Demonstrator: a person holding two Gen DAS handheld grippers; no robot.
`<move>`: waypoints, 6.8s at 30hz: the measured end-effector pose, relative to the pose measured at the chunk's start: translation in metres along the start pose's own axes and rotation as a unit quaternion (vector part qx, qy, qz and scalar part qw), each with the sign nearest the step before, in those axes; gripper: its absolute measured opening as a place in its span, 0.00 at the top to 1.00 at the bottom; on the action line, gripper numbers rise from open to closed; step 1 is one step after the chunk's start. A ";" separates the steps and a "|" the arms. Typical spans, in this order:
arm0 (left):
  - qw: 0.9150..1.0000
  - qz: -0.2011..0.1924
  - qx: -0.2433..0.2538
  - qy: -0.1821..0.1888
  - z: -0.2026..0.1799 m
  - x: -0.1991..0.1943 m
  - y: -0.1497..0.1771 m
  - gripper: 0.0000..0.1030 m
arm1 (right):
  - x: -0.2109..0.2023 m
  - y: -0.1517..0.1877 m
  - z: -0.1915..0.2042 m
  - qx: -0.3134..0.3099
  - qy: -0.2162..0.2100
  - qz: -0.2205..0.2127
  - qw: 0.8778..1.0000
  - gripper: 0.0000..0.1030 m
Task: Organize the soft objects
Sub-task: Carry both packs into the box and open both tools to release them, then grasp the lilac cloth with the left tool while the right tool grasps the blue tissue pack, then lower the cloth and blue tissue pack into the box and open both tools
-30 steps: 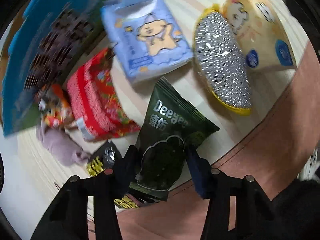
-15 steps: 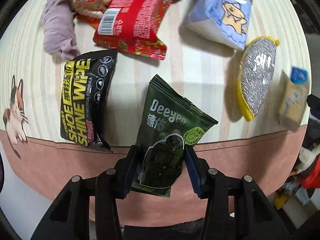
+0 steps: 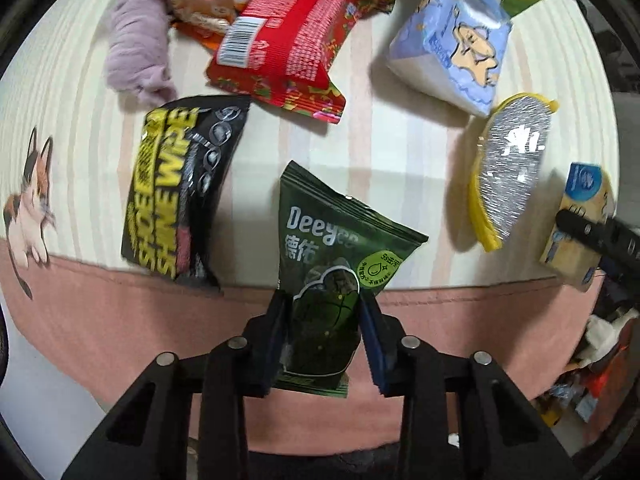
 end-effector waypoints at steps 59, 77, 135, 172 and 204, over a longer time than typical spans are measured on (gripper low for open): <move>0.996 -0.063 0.002 0.064 -0.045 -0.182 -0.354 0.05 | -0.101 -0.274 0.215 -0.194 0.002 -0.072 0.978 0.03; 0.973 -0.226 0.039 0.022 0.000 -0.292 -0.235 0.03 | -0.196 -0.185 0.217 -0.206 -0.012 -0.138 0.969 0.00; 0.992 -0.112 -0.060 0.015 0.101 -0.089 -0.069 0.64 | -0.059 -0.013 0.171 -0.116 -0.086 -0.047 0.988 0.53; 0.997 -0.046 0.059 0.006 0.007 -0.160 -0.358 0.64 | -0.073 -0.206 0.203 -0.203 0.025 0.029 0.979 0.53; 0.992 -0.096 0.074 0.016 0.000 -0.199 -0.329 0.05 | -0.096 -0.202 0.199 -0.179 0.049 0.008 0.983 0.00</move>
Point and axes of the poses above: each gripper's, at about its wrist camera, not at the fingertips, and x roughly the way its jaws point, z to its left, y to its underside, the point moved 7 cm from there along x, roughly the way its jaws point, and after that the axes turned 7 degrees about -x, right-handed, at the moved point
